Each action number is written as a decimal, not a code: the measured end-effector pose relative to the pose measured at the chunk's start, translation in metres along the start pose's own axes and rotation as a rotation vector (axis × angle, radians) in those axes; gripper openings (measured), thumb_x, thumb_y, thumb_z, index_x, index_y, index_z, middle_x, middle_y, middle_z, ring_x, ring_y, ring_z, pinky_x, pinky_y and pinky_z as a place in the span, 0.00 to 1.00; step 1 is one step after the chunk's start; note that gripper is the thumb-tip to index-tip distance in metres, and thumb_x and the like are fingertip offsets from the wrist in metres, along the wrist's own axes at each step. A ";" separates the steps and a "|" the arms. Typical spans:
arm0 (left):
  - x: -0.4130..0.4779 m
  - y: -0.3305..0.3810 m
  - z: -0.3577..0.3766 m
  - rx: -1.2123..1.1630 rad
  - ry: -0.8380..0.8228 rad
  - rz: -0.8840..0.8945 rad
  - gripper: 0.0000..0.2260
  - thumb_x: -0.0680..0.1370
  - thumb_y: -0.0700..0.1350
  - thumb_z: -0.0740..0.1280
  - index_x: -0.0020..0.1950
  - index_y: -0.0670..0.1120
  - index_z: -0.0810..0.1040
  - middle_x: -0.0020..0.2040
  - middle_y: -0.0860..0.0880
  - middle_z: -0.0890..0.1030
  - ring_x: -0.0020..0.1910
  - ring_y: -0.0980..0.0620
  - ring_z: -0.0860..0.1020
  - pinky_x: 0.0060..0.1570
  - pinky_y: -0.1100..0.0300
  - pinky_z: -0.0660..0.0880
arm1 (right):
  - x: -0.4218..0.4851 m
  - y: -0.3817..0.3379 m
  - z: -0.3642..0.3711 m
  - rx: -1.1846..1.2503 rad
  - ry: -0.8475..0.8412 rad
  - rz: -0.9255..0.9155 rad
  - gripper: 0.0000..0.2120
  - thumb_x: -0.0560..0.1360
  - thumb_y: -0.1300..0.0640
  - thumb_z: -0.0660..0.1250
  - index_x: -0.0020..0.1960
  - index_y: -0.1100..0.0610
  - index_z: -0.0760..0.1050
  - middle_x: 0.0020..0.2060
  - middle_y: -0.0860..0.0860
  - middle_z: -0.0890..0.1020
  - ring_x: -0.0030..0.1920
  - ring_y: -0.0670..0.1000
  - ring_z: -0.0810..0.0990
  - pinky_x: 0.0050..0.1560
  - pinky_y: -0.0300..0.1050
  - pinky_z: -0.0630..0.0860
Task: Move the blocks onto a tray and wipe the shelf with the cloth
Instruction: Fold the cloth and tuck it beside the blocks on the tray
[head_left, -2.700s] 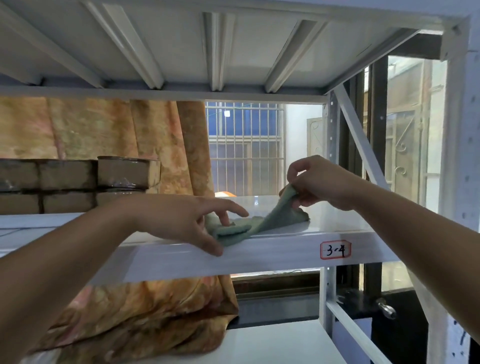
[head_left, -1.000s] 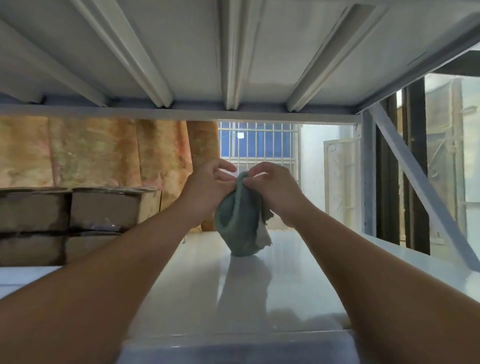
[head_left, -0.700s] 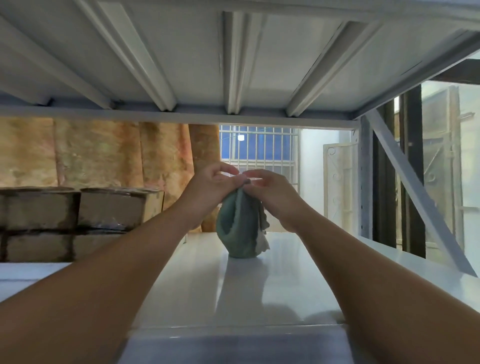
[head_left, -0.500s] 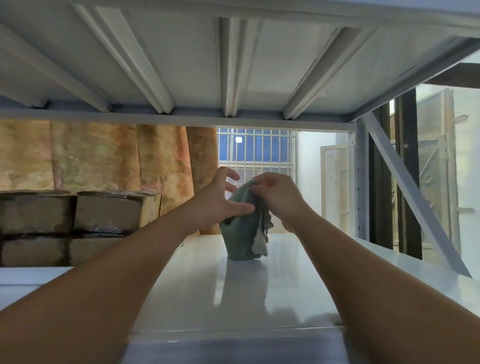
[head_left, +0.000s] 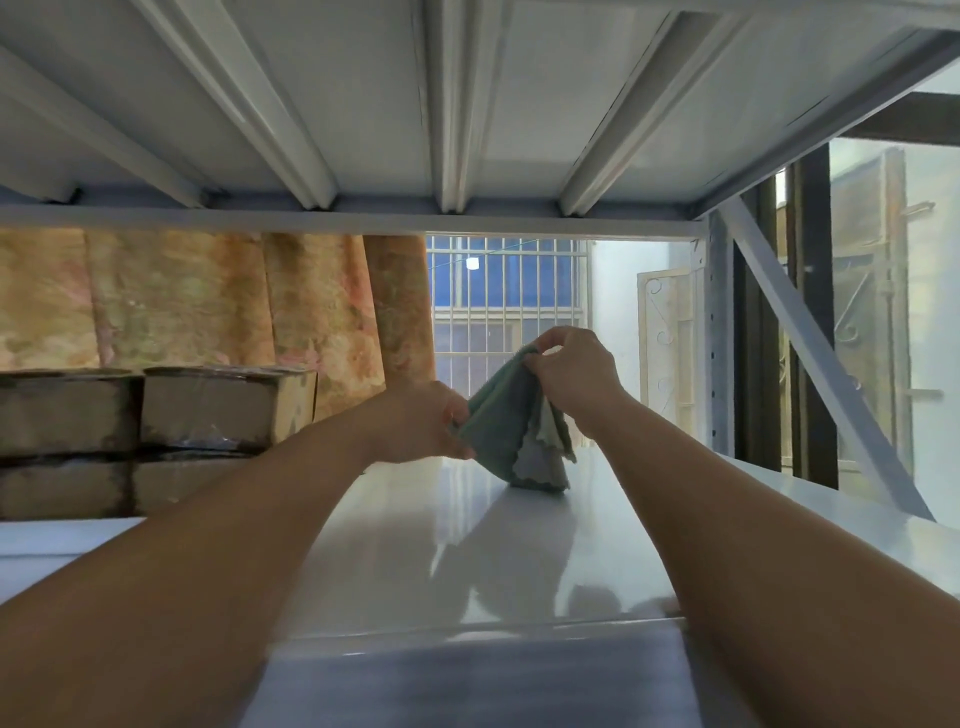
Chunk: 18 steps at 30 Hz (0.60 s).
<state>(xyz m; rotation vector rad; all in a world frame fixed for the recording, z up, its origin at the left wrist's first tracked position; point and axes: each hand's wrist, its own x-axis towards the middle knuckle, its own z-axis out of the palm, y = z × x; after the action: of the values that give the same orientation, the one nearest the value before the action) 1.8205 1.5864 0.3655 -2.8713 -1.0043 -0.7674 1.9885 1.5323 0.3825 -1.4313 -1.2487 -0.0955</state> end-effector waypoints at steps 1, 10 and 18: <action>0.001 -0.001 -0.001 -0.016 0.037 -0.029 0.06 0.71 0.49 0.71 0.40 0.46 0.80 0.38 0.52 0.78 0.39 0.53 0.75 0.35 0.62 0.69 | 0.000 0.001 -0.001 -0.057 -0.013 -0.004 0.04 0.75 0.60 0.64 0.44 0.51 0.75 0.42 0.48 0.78 0.46 0.52 0.78 0.50 0.49 0.78; 0.004 0.000 -0.018 -0.484 0.449 -0.092 0.02 0.75 0.45 0.67 0.43 0.50 0.76 0.39 0.55 0.76 0.39 0.56 0.74 0.36 0.59 0.72 | 0.000 -0.009 -0.008 -0.032 -0.162 0.234 0.23 0.69 0.62 0.73 0.60 0.60 0.69 0.54 0.53 0.75 0.56 0.54 0.75 0.60 0.51 0.75; 0.007 -0.015 -0.020 -0.646 0.589 -0.229 0.13 0.73 0.36 0.69 0.54 0.50 0.74 0.49 0.47 0.81 0.49 0.49 0.79 0.54 0.49 0.78 | -0.012 -0.013 -0.005 0.385 -0.341 0.253 0.13 0.80 0.68 0.53 0.64 0.67 0.65 0.55 0.61 0.71 0.58 0.57 0.74 0.53 0.48 0.77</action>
<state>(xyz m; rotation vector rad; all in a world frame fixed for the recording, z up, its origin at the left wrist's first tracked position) 1.8075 1.5988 0.3840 -2.6423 -1.1477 -2.1336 1.9771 1.5186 0.3850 -1.2835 -1.2610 0.5536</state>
